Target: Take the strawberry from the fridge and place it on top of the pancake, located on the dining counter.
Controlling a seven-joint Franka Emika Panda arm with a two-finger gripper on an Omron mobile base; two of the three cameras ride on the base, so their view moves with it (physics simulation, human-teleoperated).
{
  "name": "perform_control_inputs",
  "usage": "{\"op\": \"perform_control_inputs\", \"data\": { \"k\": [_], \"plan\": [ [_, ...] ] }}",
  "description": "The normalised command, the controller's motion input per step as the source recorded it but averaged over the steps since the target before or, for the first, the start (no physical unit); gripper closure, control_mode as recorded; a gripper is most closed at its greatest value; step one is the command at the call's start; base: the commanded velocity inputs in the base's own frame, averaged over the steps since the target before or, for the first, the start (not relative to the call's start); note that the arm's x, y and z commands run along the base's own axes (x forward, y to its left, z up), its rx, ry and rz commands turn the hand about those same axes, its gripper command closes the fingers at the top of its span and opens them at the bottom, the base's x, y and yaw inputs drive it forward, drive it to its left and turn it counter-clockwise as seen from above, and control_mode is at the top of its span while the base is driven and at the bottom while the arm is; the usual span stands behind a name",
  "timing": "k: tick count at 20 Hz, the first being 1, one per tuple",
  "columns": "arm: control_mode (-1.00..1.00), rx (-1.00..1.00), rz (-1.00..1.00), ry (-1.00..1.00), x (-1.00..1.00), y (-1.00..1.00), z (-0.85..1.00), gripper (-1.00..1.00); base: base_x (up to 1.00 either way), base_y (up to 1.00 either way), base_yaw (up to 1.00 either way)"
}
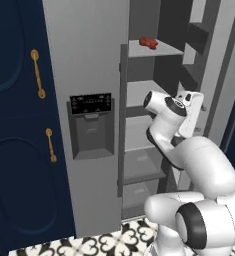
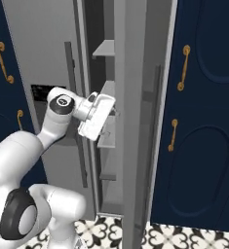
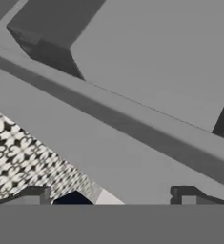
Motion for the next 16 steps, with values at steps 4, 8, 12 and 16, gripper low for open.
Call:
{"op": "perform_control_inputs", "data": {
  "k": [4,8,12,16],
  "plan": [
    [-1.0,-0.04,-0.08,0.15,-0.05,-0.79,-0.04,-1.0,0.0,0.0,0.0],
    [-1.0,0.0,-0.02,0.11,0.0,-0.9,0.0,-1.0,0.0,0.0,0.0],
    [-1.0,0.0,-0.01,0.09,-0.03,-0.8,0.0,-1.0,0.0,0.0,0.0],
    [-1.0,0.0,0.07,-0.1,-0.44,0.39,0.2,-1.0,0.0,0.0,0.0]
  ]
}}
